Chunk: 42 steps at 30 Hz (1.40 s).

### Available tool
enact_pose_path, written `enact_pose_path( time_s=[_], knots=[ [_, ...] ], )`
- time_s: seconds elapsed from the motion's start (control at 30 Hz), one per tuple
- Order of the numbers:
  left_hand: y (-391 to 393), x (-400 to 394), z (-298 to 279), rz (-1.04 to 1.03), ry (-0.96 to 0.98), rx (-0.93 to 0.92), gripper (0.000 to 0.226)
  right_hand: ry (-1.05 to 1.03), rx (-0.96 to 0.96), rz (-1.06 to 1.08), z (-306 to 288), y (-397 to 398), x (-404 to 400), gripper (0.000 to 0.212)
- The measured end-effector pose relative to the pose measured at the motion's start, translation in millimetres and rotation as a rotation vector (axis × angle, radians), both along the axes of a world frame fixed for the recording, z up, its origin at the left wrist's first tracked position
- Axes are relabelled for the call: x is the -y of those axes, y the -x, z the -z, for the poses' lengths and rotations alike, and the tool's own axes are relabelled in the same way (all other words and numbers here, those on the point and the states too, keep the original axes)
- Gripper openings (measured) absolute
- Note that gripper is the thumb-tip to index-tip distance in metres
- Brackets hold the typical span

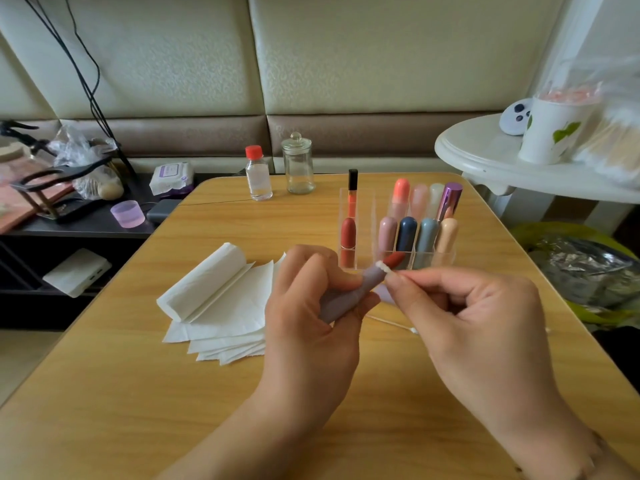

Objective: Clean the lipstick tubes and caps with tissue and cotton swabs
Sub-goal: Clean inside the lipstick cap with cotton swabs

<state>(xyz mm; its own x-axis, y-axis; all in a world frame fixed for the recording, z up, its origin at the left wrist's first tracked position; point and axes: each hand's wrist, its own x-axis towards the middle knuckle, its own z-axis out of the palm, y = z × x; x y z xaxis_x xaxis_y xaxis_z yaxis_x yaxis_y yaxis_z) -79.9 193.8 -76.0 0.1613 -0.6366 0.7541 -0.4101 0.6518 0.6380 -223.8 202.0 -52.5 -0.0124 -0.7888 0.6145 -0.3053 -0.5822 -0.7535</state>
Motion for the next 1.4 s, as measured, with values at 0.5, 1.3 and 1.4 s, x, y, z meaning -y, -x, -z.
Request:
enact_pose_path(
  time_s=[0.5, 1.3, 1.4],
  knots=[
    [6.2, -3.1, -17.8, 0.564, -0.863, -0.870, 0.047, 0.014, -0.222, -0.028, 6.9, 3.5, 5.8, 0.026],
    [3.0, -9.8, -15.1, 0.711, -0.788, -0.510, 0.063, 0.161, -0.327, -0.012, 1.6, 9.3, 9.4, 0.026],
    [0.5, -6.4, -12.9, 0.757, -0.767, -0.510, 0.060, 0.157, -0.338, -0.013, 1.3, 10.7, 10.1, 0.026]
  ],
)
